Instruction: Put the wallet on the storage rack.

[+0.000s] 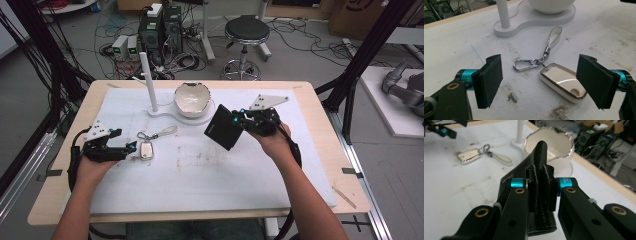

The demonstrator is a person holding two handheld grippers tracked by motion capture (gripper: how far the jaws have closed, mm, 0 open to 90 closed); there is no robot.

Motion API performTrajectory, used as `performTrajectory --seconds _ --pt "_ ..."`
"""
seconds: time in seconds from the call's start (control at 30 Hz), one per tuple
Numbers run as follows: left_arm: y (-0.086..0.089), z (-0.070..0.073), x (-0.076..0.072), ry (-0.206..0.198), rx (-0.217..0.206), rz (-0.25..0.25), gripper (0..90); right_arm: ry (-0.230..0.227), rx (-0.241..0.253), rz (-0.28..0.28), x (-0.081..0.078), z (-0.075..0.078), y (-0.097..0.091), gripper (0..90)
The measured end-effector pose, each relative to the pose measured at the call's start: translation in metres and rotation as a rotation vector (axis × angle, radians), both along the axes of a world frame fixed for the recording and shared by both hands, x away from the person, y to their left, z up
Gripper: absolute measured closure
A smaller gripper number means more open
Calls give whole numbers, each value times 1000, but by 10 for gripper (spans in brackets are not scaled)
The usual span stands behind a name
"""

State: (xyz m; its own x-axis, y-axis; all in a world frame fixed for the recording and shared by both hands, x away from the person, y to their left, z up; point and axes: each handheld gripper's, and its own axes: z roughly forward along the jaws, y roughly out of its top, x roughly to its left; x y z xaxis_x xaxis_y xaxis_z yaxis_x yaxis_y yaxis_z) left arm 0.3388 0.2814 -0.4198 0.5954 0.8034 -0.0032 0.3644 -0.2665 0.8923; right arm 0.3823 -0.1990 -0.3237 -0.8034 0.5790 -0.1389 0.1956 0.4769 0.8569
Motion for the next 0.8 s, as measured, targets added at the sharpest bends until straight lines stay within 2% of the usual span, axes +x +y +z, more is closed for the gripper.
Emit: performTrajectory --seconds 0.07,0.17,0.23,0.33,0.43,0.6,0.63,0.73,0.8 --pt "0 0 0 -1 -1 1 213 -24 -8 -6 7 7 4 847" --pt "0 0 0 0 -2 -2 213 -26 -4 -19 14 14 9 847" --pt "0 0 0 1 0 -3 213 -45 2 -33 25 23 18 847" --pt "-1 0 1 0 -5 -3 213 -52 -1 -34 31 28 23 847" --pt "0 0 1 1 -4 -4 213 -75 3 -44 44 39 34 847" --pt "1 0 1 1 -1 0 213 -82 2 -54 57 46 46 847" --pt "1 1 1 -2 3 -1 213 -102 5 -59 62 48 52 847" --pt "1 2 1 -3 6 0 213 -98 10 -63 68 50 58 847" --pt "1 1 1 -4 5 0 213 -114 12 -70 77 51 67 846"
